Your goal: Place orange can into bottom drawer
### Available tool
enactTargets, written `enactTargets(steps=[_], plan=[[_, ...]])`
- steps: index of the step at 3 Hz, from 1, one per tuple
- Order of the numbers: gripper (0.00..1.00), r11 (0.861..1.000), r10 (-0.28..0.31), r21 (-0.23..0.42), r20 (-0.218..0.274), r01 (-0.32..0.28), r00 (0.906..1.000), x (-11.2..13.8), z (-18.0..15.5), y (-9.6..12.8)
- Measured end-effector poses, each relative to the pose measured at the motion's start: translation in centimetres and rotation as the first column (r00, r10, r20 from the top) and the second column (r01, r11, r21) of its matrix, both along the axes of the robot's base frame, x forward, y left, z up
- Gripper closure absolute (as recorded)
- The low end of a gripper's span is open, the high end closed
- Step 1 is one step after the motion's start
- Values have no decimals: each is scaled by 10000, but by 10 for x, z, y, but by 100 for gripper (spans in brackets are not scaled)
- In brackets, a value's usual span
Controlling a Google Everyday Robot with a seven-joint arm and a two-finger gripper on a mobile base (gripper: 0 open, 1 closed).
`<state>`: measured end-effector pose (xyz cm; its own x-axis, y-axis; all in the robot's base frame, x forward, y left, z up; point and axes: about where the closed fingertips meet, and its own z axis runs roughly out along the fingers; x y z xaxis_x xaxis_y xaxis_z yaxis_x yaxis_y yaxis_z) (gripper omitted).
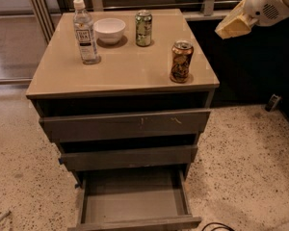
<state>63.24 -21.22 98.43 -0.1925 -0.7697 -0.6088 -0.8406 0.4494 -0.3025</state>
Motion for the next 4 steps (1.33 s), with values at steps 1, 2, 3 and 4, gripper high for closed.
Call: enactTargets(steps=[1, 2, 3, 4], plan=[[54, 9968, 307, 743, -257, -287, 9992, 6, -8, 22], [31, 9942, 453, 992, -470, -405, 9979, 9, -15, 32], [8, 9933, 504, 1072, -707, -427, 9962, 12, -24, 37], [2, 9931, 521, 1085, -775, -435, 9956, 13, -27, 39]])
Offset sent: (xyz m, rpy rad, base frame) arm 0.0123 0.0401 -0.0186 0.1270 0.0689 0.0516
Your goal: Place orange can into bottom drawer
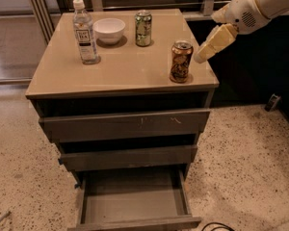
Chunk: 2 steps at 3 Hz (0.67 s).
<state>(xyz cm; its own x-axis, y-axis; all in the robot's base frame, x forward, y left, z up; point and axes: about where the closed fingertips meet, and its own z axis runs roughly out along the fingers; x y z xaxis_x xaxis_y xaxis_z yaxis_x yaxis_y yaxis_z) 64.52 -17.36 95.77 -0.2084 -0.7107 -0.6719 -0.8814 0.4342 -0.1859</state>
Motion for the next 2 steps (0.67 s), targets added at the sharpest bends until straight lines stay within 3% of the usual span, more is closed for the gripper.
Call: enactTargets(steps=[1, 2], plan=[[3, 9999, 22, 118, -278, -19, 9996, 6, -14, 7], [15, 9996, 94, 276, -571, -79, 9983, 15, -30, 17]])
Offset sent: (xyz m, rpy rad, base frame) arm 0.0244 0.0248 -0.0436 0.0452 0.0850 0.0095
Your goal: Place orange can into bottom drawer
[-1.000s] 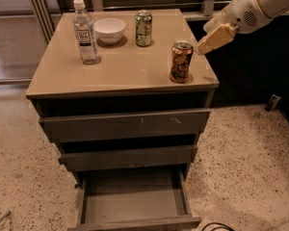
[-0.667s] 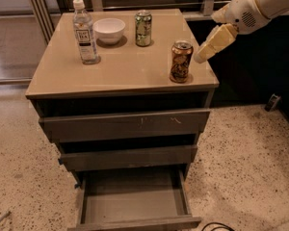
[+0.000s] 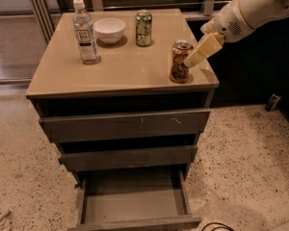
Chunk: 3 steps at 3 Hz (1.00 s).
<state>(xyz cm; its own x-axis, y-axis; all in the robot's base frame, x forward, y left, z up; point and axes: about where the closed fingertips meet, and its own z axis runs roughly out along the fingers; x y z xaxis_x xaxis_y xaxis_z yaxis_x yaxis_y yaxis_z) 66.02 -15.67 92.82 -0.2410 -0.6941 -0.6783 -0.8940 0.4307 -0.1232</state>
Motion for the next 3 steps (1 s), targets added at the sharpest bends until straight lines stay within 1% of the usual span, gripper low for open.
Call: enactTargets(steps=[1, 2, 3], plan=[[5, 9998, 145, 138, -63, -144, 9999, 11, -13, 13], [5, 9994, 221, 270, -57, -220, 9997, 21, -24, 24], [8, 9990, 290, 339, -150, -284, 9995, 30, -36, 35]])
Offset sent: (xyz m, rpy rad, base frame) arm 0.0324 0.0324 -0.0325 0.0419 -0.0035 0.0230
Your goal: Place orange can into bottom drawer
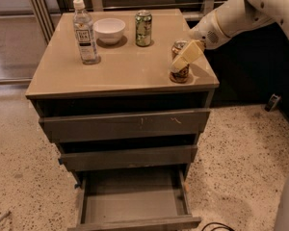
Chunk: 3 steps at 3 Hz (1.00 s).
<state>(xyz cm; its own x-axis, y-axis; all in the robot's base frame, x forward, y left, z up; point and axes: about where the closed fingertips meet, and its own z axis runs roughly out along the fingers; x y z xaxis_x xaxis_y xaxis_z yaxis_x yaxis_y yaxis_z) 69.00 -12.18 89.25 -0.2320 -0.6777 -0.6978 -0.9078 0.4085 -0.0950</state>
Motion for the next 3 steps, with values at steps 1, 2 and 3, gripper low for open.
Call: enactTargets(steps=[1, 2, 3], plan=[[21, 10000, 12, 11, -17, -12, 10000, 1, -2, 2], [44, 10000, 12, 11, -17, -12, 10000, 1, -2, 2], [75, 10000, 13, 11, -18, -13, 10000, 1, -2, 2]])
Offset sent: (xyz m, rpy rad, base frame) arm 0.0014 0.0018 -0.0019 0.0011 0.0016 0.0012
